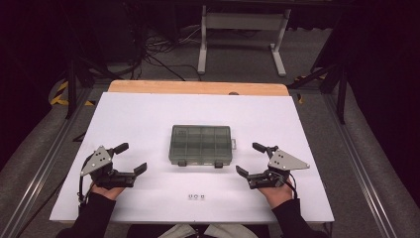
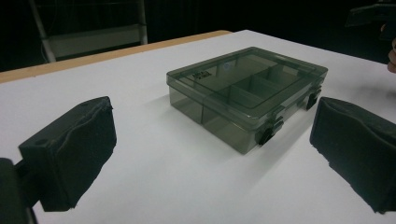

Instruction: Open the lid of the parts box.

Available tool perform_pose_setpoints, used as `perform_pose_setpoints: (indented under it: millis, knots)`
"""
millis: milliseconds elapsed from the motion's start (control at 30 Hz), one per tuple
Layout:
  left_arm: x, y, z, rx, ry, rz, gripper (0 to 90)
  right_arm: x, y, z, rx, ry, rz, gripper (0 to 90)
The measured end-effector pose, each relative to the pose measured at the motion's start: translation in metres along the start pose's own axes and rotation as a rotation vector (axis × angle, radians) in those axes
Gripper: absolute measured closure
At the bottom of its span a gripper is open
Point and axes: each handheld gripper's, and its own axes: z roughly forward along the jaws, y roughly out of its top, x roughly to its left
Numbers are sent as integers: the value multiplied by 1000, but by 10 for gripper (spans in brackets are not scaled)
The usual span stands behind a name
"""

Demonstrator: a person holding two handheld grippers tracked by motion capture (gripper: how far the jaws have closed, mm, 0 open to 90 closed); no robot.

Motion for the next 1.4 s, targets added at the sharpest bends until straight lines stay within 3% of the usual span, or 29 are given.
perform_pose_setpoints:
  millis: [233, 433, 667, 900, 1067, 1167, 1233, 1300, 1400]
  knots:
    - [0, 9, 10, -1, -20, 23, 14, -6, 2, 6, -7, 0, 19, 56]
    - [2, 16, 18, 12, -53, 28, 21, -9, 13, 16, -8, 9, -15, 59]
    - [4, 26, 31, -1, -65, 19, 28, -19, 19, 29, -3, 14, -6, 60]
    - [13, 35, 42, -5, -73, 9, 35, -23, 25, 40, 3, 12, -26, 61]
    - [19, 37, 45, 5, -76, 7, 49, -27, 25, 44, 33, 26, -18, 64]
    - [16, 41, 52, 50, -80, 56, 49, -31, 27, 46, 66, 36, -12, 66]
    - [15, 42, 53, 52, -80, 61, 48, -31, 28, 50, 108, 58, -34, 76]
    - [17, 42, 55, 44, -87, 43, 48, -29, 28, 51, 126, 53, -50, 77]
    - [19, 39, 58, 81, -100, 38, 50, -28, 28, 51, 145, 47, -52, 81]
